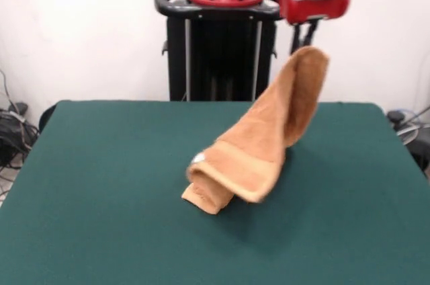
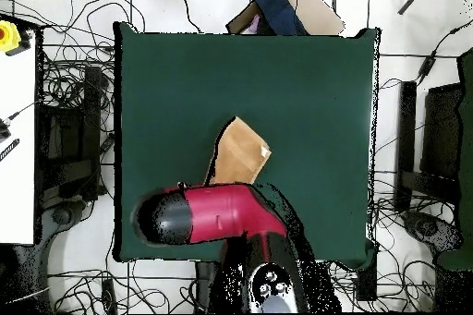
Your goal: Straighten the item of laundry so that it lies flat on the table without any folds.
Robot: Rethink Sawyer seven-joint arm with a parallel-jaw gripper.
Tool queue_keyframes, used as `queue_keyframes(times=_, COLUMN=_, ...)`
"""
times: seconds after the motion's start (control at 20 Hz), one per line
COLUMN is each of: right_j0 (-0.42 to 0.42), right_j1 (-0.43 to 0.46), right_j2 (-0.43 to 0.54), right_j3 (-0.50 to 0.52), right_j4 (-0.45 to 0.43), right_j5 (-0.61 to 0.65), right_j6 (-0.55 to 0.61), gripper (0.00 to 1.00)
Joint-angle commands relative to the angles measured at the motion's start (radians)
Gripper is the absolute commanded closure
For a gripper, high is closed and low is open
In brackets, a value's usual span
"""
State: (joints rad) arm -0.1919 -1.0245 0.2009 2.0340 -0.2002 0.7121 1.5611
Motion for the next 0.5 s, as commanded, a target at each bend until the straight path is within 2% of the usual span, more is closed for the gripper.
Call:
queue_keyframes(times=0.05, right_j0=0.055, right_j1=0.025, right_j2=-0.057, right_j3=-0.043, right_j4=0.072, right_j5=0.067, right_j6=0.31, gripper=1.0)
queue_keyframes(times=0.25, right_j0=-0.018, right_j1=-0.005, right_j2=-0.066, right_j3=0.074, right_j4=0.081, right_j5=-0.039, right_j6=0.208, gripper=1.0)
queue_keyframes(times=0.5, right_j0=-0.187, right_j1=-0.079, right_j2=-0.038, right_j3=0.238, right_j4=0.067, right_j5=-0.138, right_j6=0.031, gripper=1.0)
